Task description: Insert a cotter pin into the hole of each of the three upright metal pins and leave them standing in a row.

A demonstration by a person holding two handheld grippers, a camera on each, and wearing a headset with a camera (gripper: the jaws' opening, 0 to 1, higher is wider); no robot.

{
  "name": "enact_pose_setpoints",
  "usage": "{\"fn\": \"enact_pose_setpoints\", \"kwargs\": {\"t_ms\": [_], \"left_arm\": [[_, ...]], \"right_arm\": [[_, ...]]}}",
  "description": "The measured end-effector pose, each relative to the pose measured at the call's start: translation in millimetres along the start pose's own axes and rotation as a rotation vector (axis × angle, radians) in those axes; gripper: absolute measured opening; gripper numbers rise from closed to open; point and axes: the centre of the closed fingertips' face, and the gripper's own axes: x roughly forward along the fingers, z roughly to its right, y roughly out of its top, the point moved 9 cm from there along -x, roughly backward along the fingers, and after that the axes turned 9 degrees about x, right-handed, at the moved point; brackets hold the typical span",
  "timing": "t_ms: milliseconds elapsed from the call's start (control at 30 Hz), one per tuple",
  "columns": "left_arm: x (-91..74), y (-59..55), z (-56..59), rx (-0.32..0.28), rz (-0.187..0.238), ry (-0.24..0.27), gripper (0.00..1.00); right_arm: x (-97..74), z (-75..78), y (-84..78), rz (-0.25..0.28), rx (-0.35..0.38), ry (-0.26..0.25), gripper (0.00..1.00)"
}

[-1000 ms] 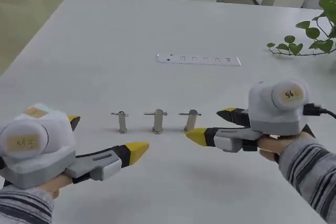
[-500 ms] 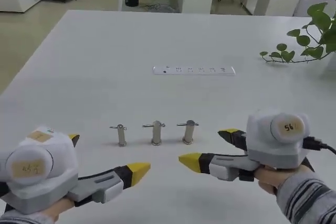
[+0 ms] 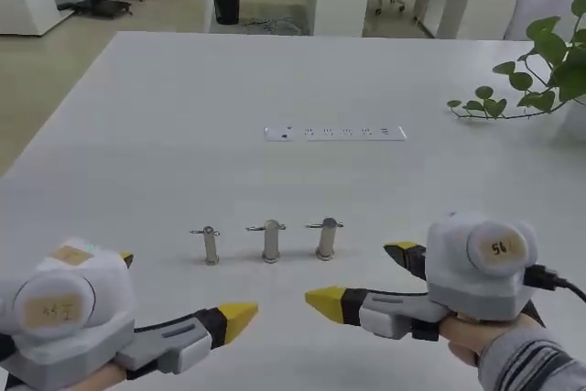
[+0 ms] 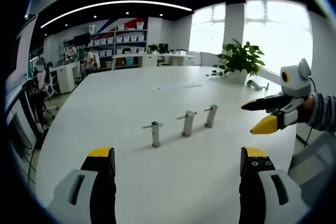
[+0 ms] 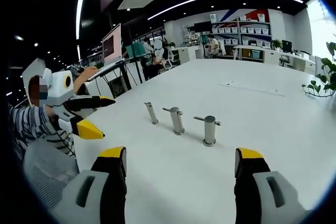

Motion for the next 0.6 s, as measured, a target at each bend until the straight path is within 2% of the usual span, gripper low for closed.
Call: {"fn": "enact_pose_setpoints", "kwargs": {"t_ms": [367, 600], "left_arm": [[-2.8, -2.8, -0.7, -0.008, -0.003, 0.011, 0.98], [-4.5, -3.1, 0.1, -0.012, -0.003, 0.017, 0.98]], "right_arm": [[-0.1, -2.9, -5.1, -0.023, -0.016, 0.015, 0.83], [0.7, -5.7, -6.4, -0.017, -0.014, 0.023, 0.82]]}}
